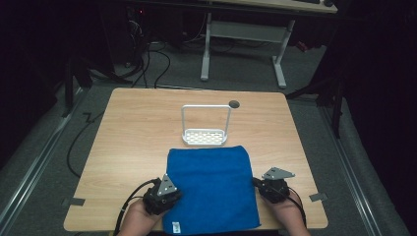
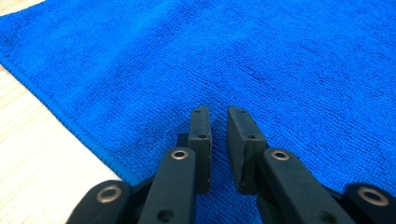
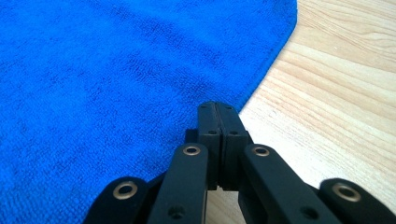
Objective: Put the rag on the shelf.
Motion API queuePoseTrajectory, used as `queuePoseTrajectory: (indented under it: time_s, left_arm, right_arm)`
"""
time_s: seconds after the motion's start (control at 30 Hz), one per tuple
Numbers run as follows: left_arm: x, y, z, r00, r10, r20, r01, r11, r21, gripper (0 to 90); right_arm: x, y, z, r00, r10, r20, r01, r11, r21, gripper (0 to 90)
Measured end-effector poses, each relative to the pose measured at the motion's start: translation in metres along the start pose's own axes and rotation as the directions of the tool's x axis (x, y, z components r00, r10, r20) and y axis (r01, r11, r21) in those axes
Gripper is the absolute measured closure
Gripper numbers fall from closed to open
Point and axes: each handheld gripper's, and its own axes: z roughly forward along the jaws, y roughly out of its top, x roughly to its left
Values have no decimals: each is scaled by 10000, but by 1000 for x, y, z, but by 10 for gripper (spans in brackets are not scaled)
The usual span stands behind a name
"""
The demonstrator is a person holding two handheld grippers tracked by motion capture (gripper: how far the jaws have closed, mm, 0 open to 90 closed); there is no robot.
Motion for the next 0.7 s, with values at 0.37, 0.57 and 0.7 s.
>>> queuePoseTrajectory:
  time_s: [0.37, 0.57, 0.7]
  left_arm:
    - [8, -5, -9, 9996, -257, -88, 252, 9985, -484, 776]
    - [22, -9, -17, 9954, -946, -158, 922, 9893, -1135, 731]
    - [30, -9, -20, 9917, -1278, -121, 1247, 9811, -1480, 711]
  right_arm:
    - [0, 3, -2, 9991, 371, -186, -385, 9960, -810, 828]
    - [-2, 2, -3, 9986, 511, 155, -489, 9917, -1185, 717]
    - [-3, 2, -2, 9971, 710, 285, -668, 9894, -1286, 675]
